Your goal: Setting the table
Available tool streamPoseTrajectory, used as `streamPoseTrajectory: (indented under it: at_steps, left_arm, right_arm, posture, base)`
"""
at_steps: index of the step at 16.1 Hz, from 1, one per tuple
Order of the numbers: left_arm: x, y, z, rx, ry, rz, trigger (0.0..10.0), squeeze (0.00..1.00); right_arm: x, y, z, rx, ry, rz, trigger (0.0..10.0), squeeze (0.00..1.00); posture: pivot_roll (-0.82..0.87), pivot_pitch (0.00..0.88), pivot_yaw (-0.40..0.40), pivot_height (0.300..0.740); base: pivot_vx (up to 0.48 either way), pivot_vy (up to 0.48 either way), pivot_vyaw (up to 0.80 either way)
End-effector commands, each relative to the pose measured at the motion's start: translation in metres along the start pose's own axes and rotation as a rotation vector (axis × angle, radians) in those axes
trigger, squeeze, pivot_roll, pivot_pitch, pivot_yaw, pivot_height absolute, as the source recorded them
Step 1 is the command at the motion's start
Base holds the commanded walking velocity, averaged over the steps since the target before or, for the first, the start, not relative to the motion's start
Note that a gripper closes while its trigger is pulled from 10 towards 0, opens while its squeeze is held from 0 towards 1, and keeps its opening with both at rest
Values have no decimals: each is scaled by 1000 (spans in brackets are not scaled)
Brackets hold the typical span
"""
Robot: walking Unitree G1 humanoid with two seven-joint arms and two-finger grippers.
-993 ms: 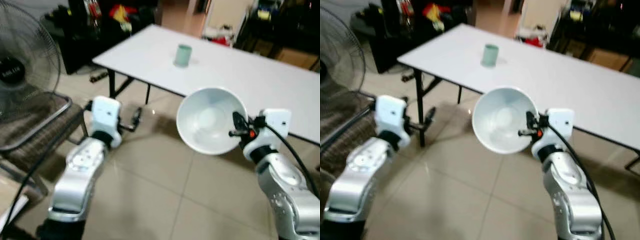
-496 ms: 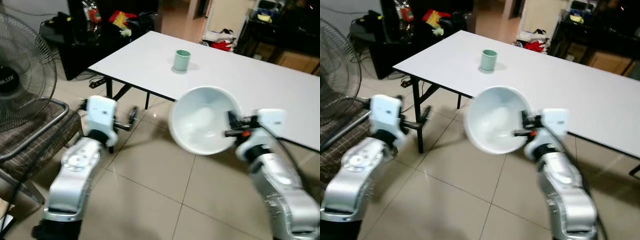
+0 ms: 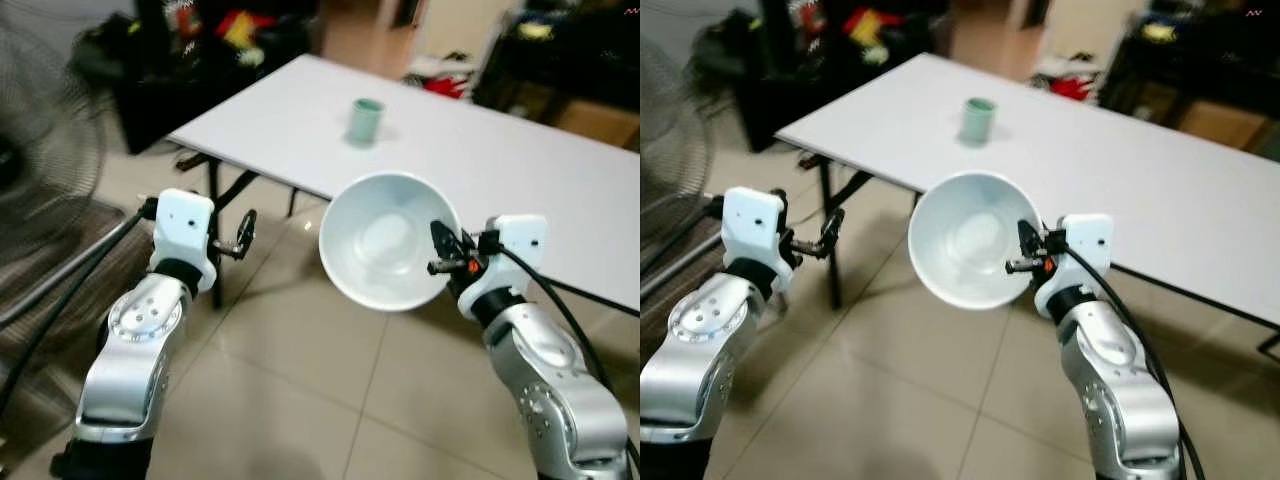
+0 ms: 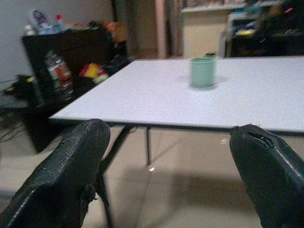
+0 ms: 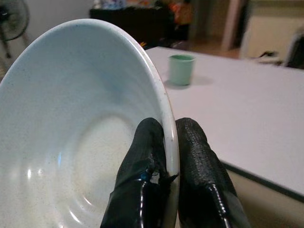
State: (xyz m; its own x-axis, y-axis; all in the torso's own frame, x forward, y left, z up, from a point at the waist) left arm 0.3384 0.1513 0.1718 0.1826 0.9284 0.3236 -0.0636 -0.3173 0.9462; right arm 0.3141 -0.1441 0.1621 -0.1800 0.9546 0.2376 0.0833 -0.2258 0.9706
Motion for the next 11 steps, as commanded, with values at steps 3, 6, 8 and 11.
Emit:
streamPoseTrajectory:
  at_steps: [3,6,8,11]
  left_arm:
    - [-7,1,-1,0,-39,11,10000,20]
    - [-8,-1,-3,8,-51,14,10000,20]
    - [-8,0,-2,6,-54,19,10000,20]
    - [-5,1,0,0,-39,14,10000,20]
  right_arm:
    - [-5,8,-1,-32,-27,-2,10000,0]
    - [-5,4,-1,-27,-31,9,10000,0]
    - [-9,1,1,-15,-41,16,10000,0]
    - [-12,4,7,-10,-37,13,10000,0]
  posture:
    - [67,0,-92,740]
    - [74,0,-78,740]
    - [78,0,-84,740]
    - [77,0,-100,740]
  base:
    - [263,0,-533]
    - [262,0,-419]
    - [262,0,0]
    - [262,0,0]
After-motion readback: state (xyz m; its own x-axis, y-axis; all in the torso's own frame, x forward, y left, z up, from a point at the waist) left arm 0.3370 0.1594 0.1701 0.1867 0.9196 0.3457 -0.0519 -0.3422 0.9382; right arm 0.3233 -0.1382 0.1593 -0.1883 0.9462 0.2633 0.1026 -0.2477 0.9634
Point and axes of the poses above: a point about 5 cm out from each wrist's last joint towards the gripper, its own z axis pointing out of the wrist towards the gripper, its own y axis along the axis of the wrist's last joint, x = y × z, the point moved 6 cm from there along z, pointing out of the wrist towards the gripper, and after that the axes turned 8 degrees about z, right-handed, at the moved point
